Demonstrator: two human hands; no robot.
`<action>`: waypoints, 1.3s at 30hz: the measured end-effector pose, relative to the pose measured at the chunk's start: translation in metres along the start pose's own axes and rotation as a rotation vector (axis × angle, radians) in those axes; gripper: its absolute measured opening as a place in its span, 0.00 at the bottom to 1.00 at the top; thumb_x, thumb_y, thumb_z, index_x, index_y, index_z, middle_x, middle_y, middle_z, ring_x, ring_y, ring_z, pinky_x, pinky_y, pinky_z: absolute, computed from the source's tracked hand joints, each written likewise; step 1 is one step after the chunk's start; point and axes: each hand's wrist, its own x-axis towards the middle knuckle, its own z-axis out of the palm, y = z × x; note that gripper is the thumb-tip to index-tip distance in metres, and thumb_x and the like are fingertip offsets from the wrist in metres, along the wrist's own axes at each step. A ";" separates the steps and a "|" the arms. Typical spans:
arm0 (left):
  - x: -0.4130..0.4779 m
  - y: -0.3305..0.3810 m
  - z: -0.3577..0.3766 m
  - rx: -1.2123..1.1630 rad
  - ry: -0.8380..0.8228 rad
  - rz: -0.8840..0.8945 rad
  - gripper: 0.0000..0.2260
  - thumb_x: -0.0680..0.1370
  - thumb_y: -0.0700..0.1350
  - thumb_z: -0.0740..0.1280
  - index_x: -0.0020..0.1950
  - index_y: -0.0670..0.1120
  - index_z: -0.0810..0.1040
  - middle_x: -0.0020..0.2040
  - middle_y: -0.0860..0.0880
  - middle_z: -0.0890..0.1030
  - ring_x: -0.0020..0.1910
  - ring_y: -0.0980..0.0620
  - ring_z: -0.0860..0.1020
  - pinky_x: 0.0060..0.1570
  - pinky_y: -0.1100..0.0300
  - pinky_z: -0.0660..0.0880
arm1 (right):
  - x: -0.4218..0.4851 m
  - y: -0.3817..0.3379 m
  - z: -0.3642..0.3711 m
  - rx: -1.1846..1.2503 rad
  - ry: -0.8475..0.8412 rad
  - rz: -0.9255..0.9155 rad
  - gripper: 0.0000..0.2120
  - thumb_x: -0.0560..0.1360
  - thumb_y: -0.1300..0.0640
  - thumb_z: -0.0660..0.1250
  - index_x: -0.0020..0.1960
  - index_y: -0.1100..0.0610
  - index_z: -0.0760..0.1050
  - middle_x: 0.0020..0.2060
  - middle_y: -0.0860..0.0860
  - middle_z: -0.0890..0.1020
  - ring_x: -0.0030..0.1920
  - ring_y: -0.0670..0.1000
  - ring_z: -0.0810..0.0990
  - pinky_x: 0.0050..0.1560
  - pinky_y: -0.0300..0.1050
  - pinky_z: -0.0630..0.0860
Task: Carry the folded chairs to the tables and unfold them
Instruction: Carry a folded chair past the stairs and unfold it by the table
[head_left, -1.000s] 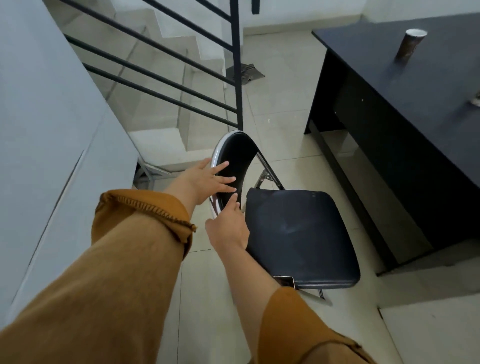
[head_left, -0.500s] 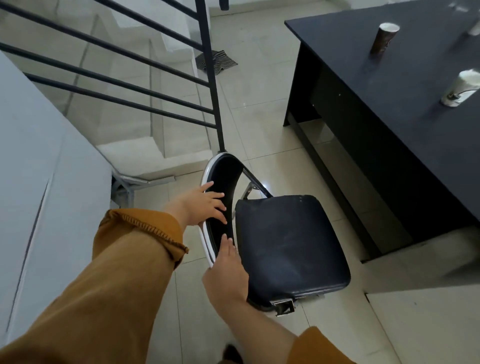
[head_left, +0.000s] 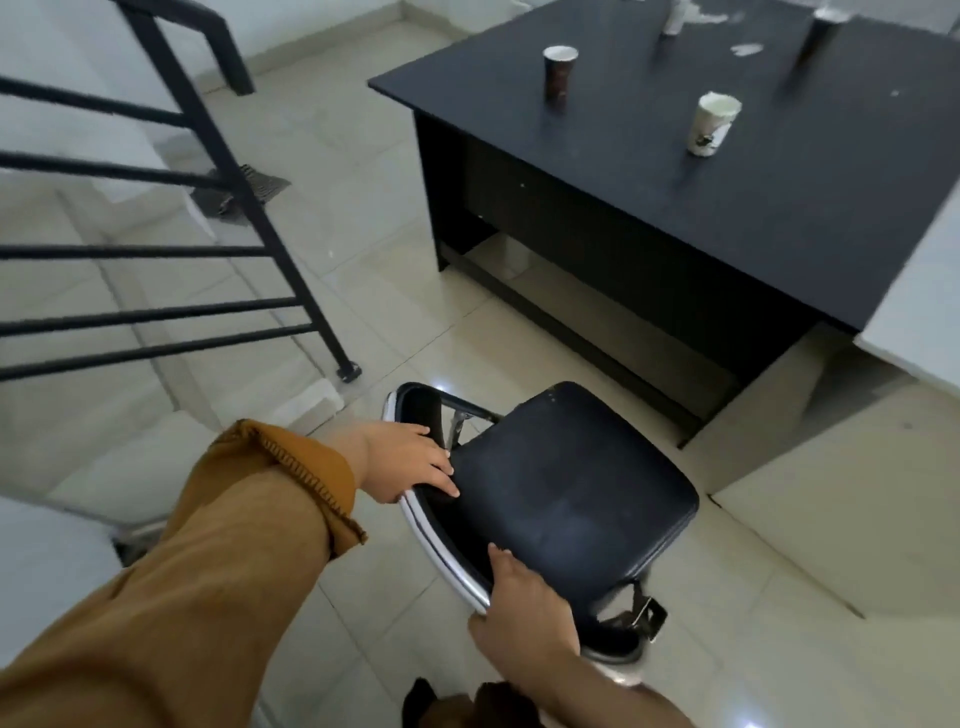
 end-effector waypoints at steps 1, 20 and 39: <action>0.001 -0.002 0.000 0.011 0.010 0.014 0.33 0.75 0.39 0.62 0.77 0.56 0.55 0.77 0.52 0.60 0.77 0.52 0.55 0.75 0.49 0.51 | 0.007 -0.010 -0.001 -0.007 0.008 0.020 0.36 0.74 0.53 0.61 0.78 0.54 0.49 0.75 0.52 0.59 0.73 0.52 0.62 0.70 0.46 0.63; -0.013 -0.037 0.018 0.100 0.136 0.049 0.32 0.77 0.36 0.63 0.75 0.60 0.58 0.73 0.52 0.67 0.73 0.51 0.63 0.70 0.48 0.58 | 0.044 -0.087 0.010 -0.161 0.258 0.003 0.34 0.74 0.62 0.60 0.77 0.57 0.52 0.63 0.55 0.73 0.58 0.59 0.74 0.53 0.51 0.72; -0.015 -0.085 0.026 0.155 0.208 -0.015 0.30 0.78 0.33 0.61 0.73 0.61 0.62 0.71 0.52 0.70 0.70 0.49 0.69 0.70 0.50 0.61 | 0.092 -0.127 0.004 -0.135 0.355 -0.052 0.30 0.72 0.63 0.60 0.74 0.61 0.57 0.54 0.56 0.76 0.47 0.60 0.78 0.40 0.49 0.68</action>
